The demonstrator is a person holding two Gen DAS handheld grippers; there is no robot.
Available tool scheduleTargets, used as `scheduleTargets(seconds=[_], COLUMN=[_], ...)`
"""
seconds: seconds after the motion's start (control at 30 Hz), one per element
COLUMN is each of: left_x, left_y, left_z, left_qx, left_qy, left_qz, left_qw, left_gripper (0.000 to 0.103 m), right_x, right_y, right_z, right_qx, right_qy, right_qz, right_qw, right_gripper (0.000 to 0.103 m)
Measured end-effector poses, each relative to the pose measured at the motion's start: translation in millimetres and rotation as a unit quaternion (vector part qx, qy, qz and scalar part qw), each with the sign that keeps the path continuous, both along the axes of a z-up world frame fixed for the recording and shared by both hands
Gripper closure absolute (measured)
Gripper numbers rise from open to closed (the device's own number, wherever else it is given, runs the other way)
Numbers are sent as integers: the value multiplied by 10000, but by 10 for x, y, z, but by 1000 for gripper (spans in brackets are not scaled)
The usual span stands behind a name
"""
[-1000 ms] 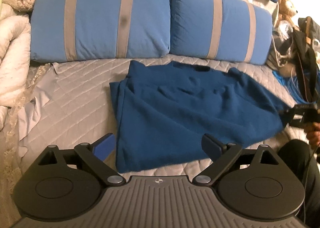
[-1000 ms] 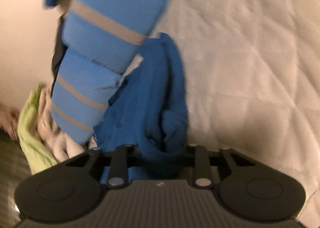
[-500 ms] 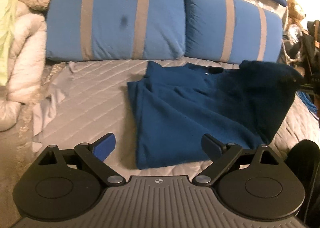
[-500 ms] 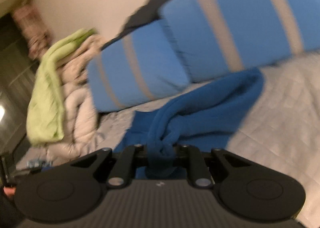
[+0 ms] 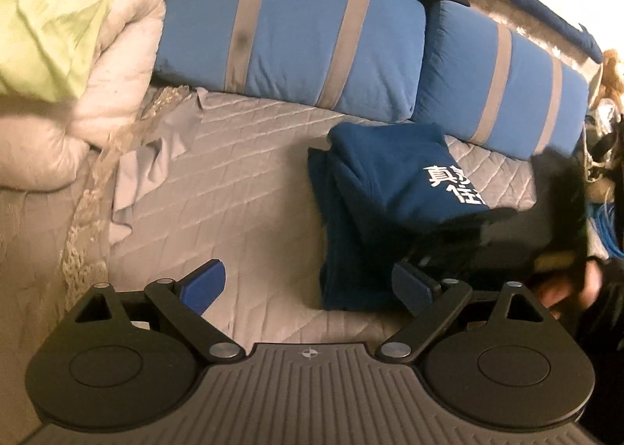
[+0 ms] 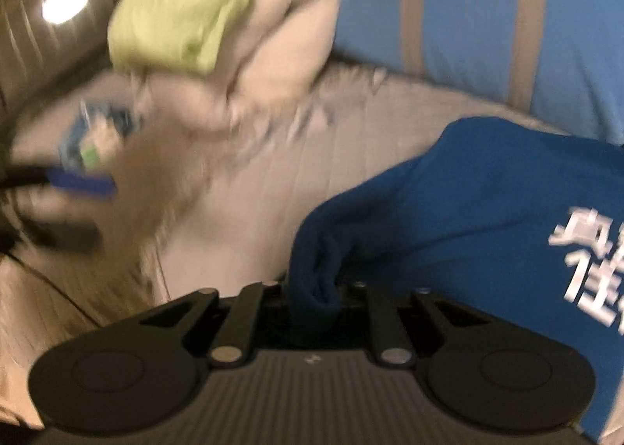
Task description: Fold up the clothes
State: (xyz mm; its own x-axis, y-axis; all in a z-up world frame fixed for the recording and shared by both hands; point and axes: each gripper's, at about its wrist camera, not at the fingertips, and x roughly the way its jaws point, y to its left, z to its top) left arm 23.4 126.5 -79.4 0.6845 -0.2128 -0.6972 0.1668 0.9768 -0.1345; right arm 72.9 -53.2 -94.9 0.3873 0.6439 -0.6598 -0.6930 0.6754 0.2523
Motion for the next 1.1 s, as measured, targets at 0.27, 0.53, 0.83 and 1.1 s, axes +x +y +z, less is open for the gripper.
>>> scheduleTargets(seconds=[0.27,0.53,0.83,1.1], left_x=[-41,15,318,759], left_y=[154,150,-62,-408], left_z=[-48,17,-112,-362], left_qx=[-354,-518,-754,-826], left_qy=[-160,-424,-108,473], left_qz=[179,256,-85,-369], left_qw=[9991,9974,9971,9948], left_gripper=[9,9,9,10], right_x=[-55,-162,-500,-613], right_y=[53,36,-452,-1036], right_z=[-26,28,334,417], right_qx=[-223,-363,-43,-53], right_qy=[-97,-317,-522,-602], right_qz=[30,286,458,-257], right_qw=[9997,9984,9976,9978], right_gripper=[89,56,8,5])
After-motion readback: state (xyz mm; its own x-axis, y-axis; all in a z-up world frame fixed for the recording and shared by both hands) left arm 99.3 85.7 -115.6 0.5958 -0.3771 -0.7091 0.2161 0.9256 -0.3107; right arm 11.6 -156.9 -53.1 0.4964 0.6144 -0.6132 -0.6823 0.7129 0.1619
